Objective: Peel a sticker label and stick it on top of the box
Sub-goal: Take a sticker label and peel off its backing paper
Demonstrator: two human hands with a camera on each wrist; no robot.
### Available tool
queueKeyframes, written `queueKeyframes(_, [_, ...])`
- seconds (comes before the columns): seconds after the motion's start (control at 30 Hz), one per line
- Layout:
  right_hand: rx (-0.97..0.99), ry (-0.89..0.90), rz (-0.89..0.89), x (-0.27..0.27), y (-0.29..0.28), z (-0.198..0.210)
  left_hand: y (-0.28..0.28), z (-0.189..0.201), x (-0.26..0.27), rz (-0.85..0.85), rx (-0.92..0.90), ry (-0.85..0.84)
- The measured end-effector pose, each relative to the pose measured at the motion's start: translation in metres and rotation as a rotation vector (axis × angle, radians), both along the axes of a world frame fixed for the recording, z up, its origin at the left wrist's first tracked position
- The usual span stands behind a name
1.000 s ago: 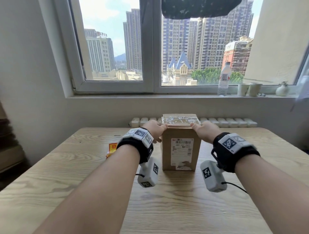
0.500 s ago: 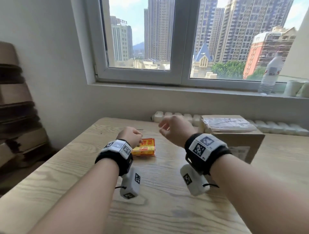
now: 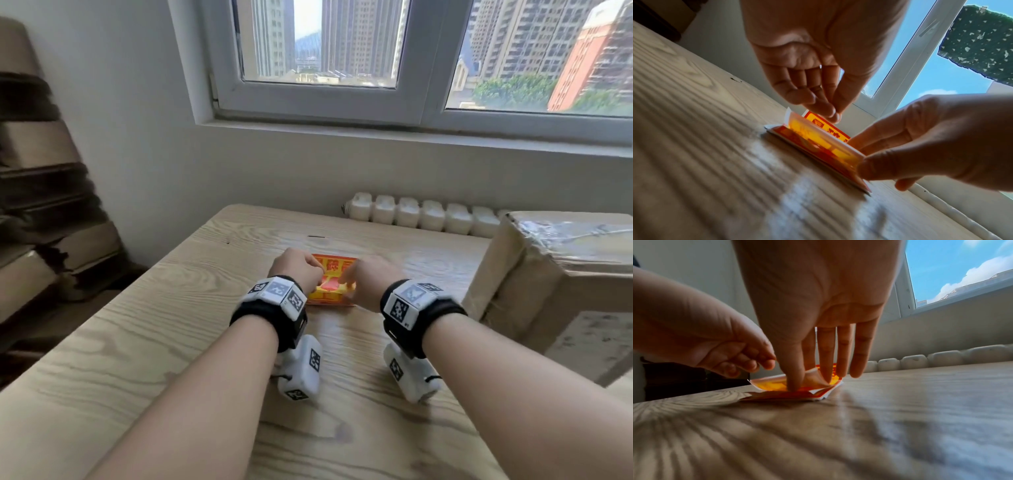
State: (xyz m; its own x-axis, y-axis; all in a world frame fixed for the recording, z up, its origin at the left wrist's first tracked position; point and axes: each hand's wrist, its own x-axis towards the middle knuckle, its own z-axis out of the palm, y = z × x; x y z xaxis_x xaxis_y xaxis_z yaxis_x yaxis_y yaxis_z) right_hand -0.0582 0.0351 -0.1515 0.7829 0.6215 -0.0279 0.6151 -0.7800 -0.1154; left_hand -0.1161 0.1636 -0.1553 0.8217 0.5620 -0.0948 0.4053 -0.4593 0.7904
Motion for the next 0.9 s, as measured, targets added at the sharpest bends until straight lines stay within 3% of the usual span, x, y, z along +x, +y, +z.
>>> queueKeyframes(0.2, [0.109,-0.033,-0.097,0.002,-0.004,0.0,0.004,-0.007,-0.001,0.057,0.003,-0.03])
queueKeyframes(0.37, [0.256,-0.128,-0.186,-0.009,-0.026,0.022,-0.003,0.018,-0.013,0.173,0.027,-0.103])
queueKeyframes(0.5, [0.331,-0.258,-0.208,-0.03,-0.049,0.044,-0.023,0.048,-0.026,0.118,-0.248,-0.063])
queueKeyframes(0.63, [0.347,-0.319,-0.184,-0.055,-0.066,0.061,-0.045,0.073,-0.045,0.074,-0.536,-0.129])
queueKeyframes(0.9, [0.431,-0.426,-0.105,-0.101,-0.098,0.095,-0.069,0.108,-0.089,0.024,-0.628,-0.148])
